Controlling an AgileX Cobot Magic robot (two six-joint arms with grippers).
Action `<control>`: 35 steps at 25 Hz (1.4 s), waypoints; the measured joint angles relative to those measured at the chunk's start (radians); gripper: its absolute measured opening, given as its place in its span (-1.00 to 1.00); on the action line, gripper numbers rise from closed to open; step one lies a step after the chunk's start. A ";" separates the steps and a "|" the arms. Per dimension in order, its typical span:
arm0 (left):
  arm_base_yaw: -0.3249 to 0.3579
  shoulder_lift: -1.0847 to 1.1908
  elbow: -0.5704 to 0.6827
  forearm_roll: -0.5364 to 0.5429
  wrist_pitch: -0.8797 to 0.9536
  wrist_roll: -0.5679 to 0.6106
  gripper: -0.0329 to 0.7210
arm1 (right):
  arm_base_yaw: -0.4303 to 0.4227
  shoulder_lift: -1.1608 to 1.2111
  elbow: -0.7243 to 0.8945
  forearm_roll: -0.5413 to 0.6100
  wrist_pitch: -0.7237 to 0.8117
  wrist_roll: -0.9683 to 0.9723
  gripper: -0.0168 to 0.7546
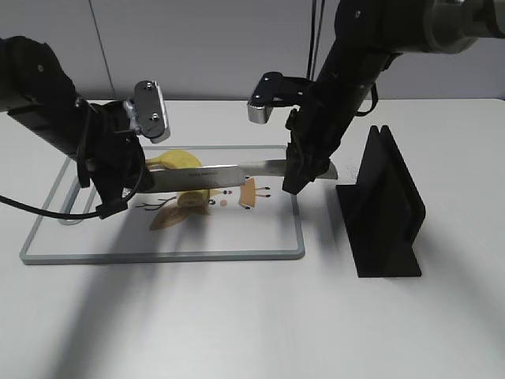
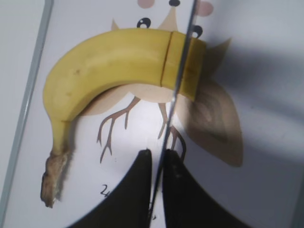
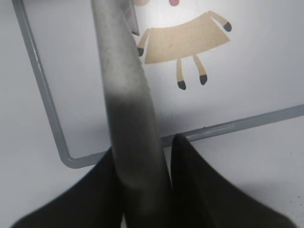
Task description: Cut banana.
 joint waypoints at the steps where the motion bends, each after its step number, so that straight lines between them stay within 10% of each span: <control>1: 0.000 0.001 0.000 0.001 0.000 0.000 -0.81 | 0.000 0.004 0.000 0.001 -0.001 -0.001 -0.36; 35: 0.001 0.099 -0.012 -0.005 -0.078 -0.002 -0.84 | -0.004 0.092 -0.007 0.004 -0.107 -0.084 -0.35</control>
